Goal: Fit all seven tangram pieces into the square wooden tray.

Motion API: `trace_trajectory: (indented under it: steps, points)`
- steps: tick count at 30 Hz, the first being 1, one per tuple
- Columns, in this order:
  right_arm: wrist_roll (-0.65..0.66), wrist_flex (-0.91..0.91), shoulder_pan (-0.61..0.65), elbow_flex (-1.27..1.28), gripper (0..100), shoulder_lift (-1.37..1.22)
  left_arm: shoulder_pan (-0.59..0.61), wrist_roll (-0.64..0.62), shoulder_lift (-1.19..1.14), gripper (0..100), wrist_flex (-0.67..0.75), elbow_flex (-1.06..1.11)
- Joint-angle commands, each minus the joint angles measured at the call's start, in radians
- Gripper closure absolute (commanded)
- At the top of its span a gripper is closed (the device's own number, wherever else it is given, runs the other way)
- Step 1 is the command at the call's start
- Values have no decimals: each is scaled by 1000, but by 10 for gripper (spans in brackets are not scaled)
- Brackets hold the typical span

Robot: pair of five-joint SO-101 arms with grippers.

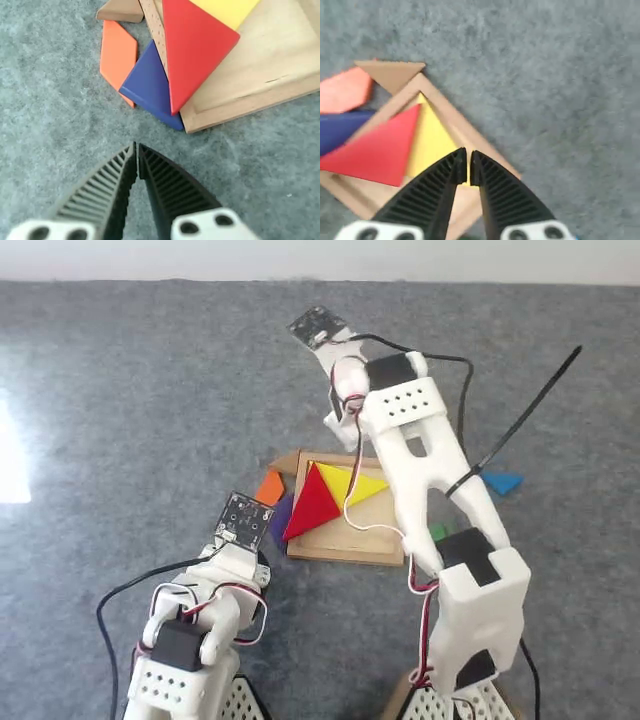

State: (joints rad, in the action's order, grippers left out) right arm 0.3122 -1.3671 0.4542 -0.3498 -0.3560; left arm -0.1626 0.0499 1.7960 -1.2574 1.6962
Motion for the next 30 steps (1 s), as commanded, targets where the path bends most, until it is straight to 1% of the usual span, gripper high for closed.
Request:
trace_trajectory:
  steps: [1,4,6,9,11,12,16,20,23,30]
  points:
    - [-98,64,64,81,991,160,3,6,20,985,-3,-13]
    - [-150,196,97,299,991,325,3,6,20,985,-3,-13]
    - [-161,332,122,493,991,427,3,6,20,985,-3,-13]
    - [-160,593,154,781,991,535,3,6,20,985,-3,-13]
    - [-163,730,166,913,991,575,3,6,20,985,-3,-13]
    - [-164,766,170,953,991,588,3,6,20,985,-3,-13]
    - [-169,779,196,971,991,608,3,6,20,985,-3,-13]
    - [-259,805,266,980,991,605,3,6,20,985,-3,-13]
    - [-302,846,308,1002,991,605,3,6,20,985,-3,-13]
    - [-384,895,320,1037,991,559,3,6,20,985,-3,-13]
